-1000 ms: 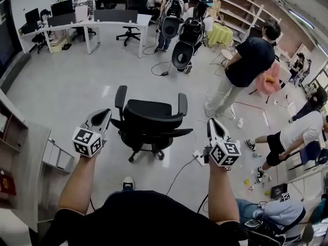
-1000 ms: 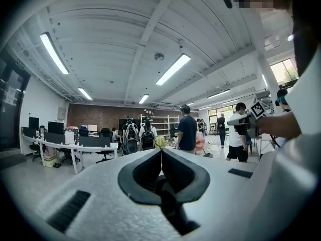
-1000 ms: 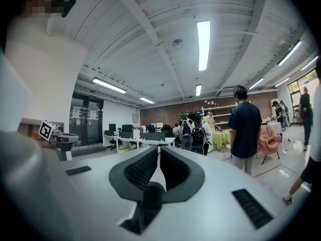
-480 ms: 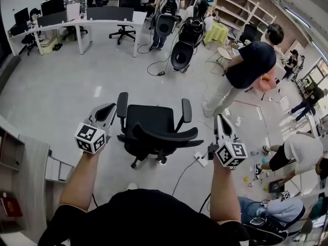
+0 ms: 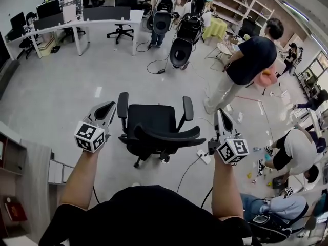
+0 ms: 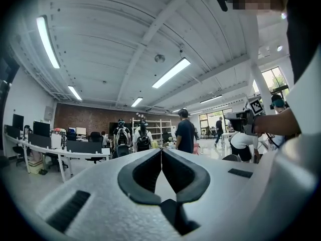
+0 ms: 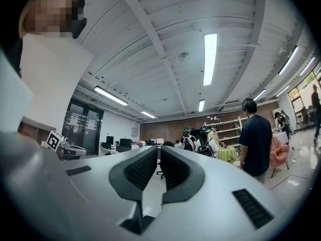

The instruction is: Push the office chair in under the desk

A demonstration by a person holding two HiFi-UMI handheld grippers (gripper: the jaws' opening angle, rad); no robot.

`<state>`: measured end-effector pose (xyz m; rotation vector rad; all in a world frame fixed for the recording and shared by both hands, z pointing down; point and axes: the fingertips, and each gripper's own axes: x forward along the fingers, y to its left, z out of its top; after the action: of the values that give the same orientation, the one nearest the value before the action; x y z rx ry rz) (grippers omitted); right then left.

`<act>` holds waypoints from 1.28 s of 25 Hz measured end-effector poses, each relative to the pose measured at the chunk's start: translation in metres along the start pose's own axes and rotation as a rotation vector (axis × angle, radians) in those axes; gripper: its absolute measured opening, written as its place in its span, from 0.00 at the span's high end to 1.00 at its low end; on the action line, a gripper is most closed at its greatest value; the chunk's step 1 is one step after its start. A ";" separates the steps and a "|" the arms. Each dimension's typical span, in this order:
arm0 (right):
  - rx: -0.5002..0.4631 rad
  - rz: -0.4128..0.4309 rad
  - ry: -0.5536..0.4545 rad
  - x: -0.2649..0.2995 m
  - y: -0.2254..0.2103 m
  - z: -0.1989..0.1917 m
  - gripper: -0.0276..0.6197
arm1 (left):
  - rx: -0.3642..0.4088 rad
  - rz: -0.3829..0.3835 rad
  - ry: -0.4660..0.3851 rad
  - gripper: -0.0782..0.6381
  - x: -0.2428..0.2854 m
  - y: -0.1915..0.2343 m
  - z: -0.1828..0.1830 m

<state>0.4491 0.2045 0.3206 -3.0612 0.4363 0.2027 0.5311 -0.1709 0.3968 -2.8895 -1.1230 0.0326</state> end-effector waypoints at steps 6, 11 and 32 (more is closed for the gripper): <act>0.020 0.069 0.009 -0.006 -0.026 -0.001 0.83 | 0.007 -0.023 -0.034 0.87 0.002 -0.035 0.007; 0.027 0.115 0.066 -0.010 -0.051 -0.013 0.77 | 0.087 -0.078 -0.015 0.87 0.008 -0.069 0.011; -0.178 0.364 0.478 -0.025 -0.066 -0.140 0.46 | 0.370 -0.230 0.578 0.43 0.009 -0.122 -0.141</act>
<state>0.4605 0.2661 0.4638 -3.1533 1.0500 -0.5204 0.4604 -0.0791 0.5435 -2.2123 -1.1611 -0.5073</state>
